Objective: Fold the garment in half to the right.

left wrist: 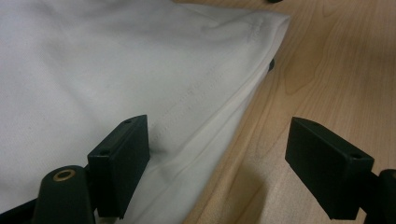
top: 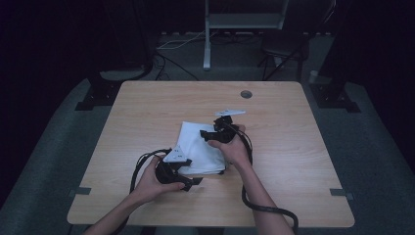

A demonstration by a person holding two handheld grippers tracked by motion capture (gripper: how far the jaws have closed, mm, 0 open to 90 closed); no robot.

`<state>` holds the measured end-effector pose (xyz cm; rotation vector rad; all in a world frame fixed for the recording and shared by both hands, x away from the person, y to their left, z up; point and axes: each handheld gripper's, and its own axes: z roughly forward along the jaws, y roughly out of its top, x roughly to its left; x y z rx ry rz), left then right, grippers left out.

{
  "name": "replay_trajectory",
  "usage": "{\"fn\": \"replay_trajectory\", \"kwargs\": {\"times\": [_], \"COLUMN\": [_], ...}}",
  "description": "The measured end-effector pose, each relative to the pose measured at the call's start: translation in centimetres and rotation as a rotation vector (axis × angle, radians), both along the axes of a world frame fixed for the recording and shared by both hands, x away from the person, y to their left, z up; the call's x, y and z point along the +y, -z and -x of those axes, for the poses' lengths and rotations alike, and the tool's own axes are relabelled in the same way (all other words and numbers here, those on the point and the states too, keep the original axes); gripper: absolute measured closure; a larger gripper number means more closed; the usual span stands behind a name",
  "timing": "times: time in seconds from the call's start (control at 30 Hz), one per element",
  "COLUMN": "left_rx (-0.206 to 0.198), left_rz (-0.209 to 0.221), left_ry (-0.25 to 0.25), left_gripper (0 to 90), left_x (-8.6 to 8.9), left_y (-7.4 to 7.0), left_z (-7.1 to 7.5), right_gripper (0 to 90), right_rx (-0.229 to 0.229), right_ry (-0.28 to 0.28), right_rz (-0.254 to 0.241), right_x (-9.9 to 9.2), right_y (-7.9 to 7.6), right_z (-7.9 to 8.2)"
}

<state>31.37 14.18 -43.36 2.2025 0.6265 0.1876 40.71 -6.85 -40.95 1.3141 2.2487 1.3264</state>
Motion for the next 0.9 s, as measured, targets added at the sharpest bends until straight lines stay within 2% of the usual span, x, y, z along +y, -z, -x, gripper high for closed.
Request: {"fn": "replay_trajectory", "kwargs": {"times": [0.07,0.17,0.23,0.33,0.43,0.57,0.7,0.77,0.83,0.9], "left_rx": [-0.001,-0.005,-0.003,-0.010,-0.015,-0.004,-0.003,-0.009,-0.018,-0.023], "left_rz": [0.002,0.011,0.023,0.031,0.030,0.036,0.040,0.028,0.015,0.003], "left_ry": [0.000,0.001,-0.004,-0.008,-0.001,-0.006,-0.015,-0.019,-0.027,-0.034], "left_gripper": [21.5,21.5,21.5,21.5,21.5,21.5,21.6,21.6,21.6,21.6], "left_x": [0.1,0.3,0.5,0.6,0.8,0.9,0.7,0.5,0.3,0.3], "left_y": [0.0,0.0,0.0,0.1,0.1,0.2,0.4,0.4,0.4,0.3], "left_z": [0.2,0.4,0.5,0.8,1.0,0.9,0.7,0.5,0.1,-0.4], "right_gripper": [35.1,35.2,35.2,35.2,35.2,36.2,38.7,38.9,39.0,38.9], "right_rx": [-0.001,0.024,0.051,0.105,0.156,0.176,0.148,0.135,0.121,0.116], "right_ry": [-0.031,-0.085,-0.120,-0.192,-0.195,-0.199,-0.204,-0.204,-0.194,-0.172], "right_rz": [-0.016,-0.036,-0.044,-0.087,-0.112,-0.082,-0.014,0.018,0.036,0.034], "right_x": [-0.6,-1.5,-1.8,-2.1,-2.7,-2.8,-2.3,-2.0,-1.7,-1.4], "right_y": [-0.7,-0.9,-0.5,0.6,2.0,2.5,2.6,2.4,2.4,2.4], "right_z": [1.6,4.2,5.6,7.2,7.6,8.1,8.3,8.1,7.8,7.2]}}
